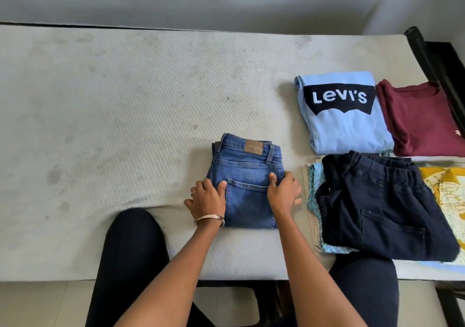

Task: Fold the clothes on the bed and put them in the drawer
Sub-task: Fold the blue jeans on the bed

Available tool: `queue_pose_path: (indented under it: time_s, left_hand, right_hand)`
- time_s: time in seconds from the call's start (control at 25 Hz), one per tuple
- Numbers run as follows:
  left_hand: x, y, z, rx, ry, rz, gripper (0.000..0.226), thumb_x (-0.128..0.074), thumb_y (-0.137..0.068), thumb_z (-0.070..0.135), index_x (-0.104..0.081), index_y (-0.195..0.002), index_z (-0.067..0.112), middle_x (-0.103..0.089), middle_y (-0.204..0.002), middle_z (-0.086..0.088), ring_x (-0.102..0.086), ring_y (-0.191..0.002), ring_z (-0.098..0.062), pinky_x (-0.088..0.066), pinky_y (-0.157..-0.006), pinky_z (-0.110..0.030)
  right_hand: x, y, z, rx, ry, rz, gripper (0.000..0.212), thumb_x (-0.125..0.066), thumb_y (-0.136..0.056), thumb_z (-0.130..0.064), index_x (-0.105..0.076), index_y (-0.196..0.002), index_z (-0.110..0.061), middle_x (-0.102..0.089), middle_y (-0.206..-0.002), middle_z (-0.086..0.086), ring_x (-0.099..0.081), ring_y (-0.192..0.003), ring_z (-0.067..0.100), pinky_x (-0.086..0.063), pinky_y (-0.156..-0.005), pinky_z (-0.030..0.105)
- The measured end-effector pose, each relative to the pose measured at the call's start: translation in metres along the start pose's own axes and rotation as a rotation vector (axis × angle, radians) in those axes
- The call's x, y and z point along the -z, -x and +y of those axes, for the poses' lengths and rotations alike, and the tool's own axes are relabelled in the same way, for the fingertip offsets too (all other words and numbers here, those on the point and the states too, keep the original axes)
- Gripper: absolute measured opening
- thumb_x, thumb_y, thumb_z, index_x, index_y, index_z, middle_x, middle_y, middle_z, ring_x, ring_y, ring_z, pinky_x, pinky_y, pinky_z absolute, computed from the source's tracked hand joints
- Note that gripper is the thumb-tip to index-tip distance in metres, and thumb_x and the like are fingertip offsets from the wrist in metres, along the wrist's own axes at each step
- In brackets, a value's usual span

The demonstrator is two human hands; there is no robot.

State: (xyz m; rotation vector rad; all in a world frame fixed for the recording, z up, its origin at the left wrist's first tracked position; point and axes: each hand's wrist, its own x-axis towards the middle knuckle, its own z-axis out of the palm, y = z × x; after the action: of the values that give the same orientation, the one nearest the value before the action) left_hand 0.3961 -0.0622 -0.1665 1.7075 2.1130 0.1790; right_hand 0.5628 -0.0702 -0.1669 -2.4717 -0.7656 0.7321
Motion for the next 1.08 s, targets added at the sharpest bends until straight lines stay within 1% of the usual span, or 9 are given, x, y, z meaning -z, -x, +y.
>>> queue_pose_path:
  time_s: [0.12,0.2,0.32,0.44,0.6,0.76,0.84,0.96,1.08]
  left_hand:
    - [0.006,-0.007,0.011,0.005,0.052,0.043,0.046,-0.034,-0.095,0.045,-0.058,-0.077,0.010,-0.061,-0.076,-0.011,-0.060,-0.073,-0.033,-0.043,-0.059,-0.038]
    - [0.007,-0.012,0.007,-0.032,0.139,0.074,0.048,-0.030,-0.101,0.043,-0.057,-0.086,0.005,-0.064,-0.078,-0.016,-0.063,-0.071,-0.039,-0.041,-0.054,-0.038]
    - [0.000,-0.024,-0.008,0.059,0.221,0.020,0.042,-0.031,-0.102,0.041,-0.052,-0.108,0.005,-0.065,-0.093,-0.029,-0.061,-0.087,-0.048,-0.043,-0.063,-0.044]
    - [-0.002,-0.034,-0.011,0.130,0.126,-0.027,0.045,-0.028,-0.101,0.047,-0.053,-0.109,0.011,-0.064,-0.095,-0.027,-0.061,-0.091,-0.046,-0.043,-0.065,-0.041]
    - [-0.006,-0.042,-0.011,0.063,0.109,0.123,0.055,-0.033,-0.095,0.056,-0.059,-0.111,0.012,-0.056,-0.112,-0.020,-0.054,-0.104,-0.042,-0.045,-0.070,-0.044]
    - [-0.004,-0.059,-0.012,0.136,0.331,-0.288,0.077,-0.050,-0.086,0.065,-0.037,-0.145,0.016,-0.040,-0.141,-0.016,-0.043,-0.126,-0.036,-0.036,-0.105,-0.046]
    - [0.002,-0.067,-0.006,0.178,0.376,-0.402,0.084,-0.057,-0.080,0.069,-0.043,-0.138,0.011,-0.050,-0.135,-0.016,-0.051,-0.120,-0.035,-0.041,-0.103,-0.042]
    - [0.013,-0.065,0.005,0.301,0.548,-0.378,0.069,-0.055,-0.078,0.074,-0.064,-0.097,0.008,-0.067,-0.105,-0.014,-0.062,-0.095,-0.032,-0.050,-0.088,-0.039]
    - [0.027,-0.044,0.025,0.325,0.697,-0.290,0.056,-0.050,-0.084,0.069,-0.059,-0.075,0.015,-0.062,-0.081,-0.007,-0.056,-0.074,-0.026,-0.042,-0.068,-0.033]
  right_hand:
    - [0.000,-0.008,-0.003,0.130,-0.041,-0.011,0.031,-0.041,-0.103,-0.035,-0.046,-0.106,-0.005,-0.059,-0.108,0.022,-0.055,-0.100,0.041,-0.045,-0.081,0.049]
    - [0.001,-0.013,0.002,0.127,0.022,-0.061,0.035,-0.031,-0.104,-0.044,-0.039,-0.104,-0.010,-0.062,-0.102,0.022,-0.059,-0.090,0.040,-0.047,-0.071,0.047]
    - [-0.002,-0.013,0.011,0.085,0.148,-0.119,0.042,-0.022,-0.103,-0.054,-0.036,-0.104,-0.014,-0.063,-0.102,0.021,-0.060,-0.088,0.039,-0.047,-0.071,0.047]
    - [-0.006,-0.012,0.018,0.072,0.185,-0.100,0.045,-0.022,-0.102,-0.056,-0.038,-0.106,-0.015,-0.063,-0.101,0.018,-0.060,-0.088,0.038,-0.044,-0.070,0.044]
    - [-0.007,-0.020,0.030,0.115,-0.068,0.054,0.055,-0.039,-0.097,-0.058,-0.049,-0.121,-0.009,-0.061,-0.109,0.016,-0.059,-0.099,0.036,-0.045,-0.080,0.041]
    - [-0.018,-0.022,0.025,0.074,0.055,-0.088,0.072,-0.041,-0.092,-0.068,-0.048,-0.125,-0.004,-0.060,-0.119,0.017,-0.057,-0.108,0.037,-0.047,-0.092,0.048]
    - [-0.014,-0.026,0.015,-0.057,-0.061,-0.212,0.073,-0.051,-0.083,-0.074,-0.052,-0.112,-0.007,-0.064,-0.110,0.010,-0.060,-0.103,0.032,-0.047,-0.094,0.052]
    - [0.002,-0.033,0.005,-0.242,-0.416,-0.410,0.064,-0.069,-0.074,-0.071,-0.062,-0.091,-0.010,-0.070,-0.100,0.010,-0.066,-0.094,0.028,-0.054,-0.090,0.050]
    - [0.030,-0.032,-0.003,-0.146,-0.469,-0.405,0.066,-0.061,-0.075,-0.075,-0.064,-0.092,-0.012,-0.069,-0.105,0.010,-0.066,-0.098,0.028,-0.054,-0.091,0.050]
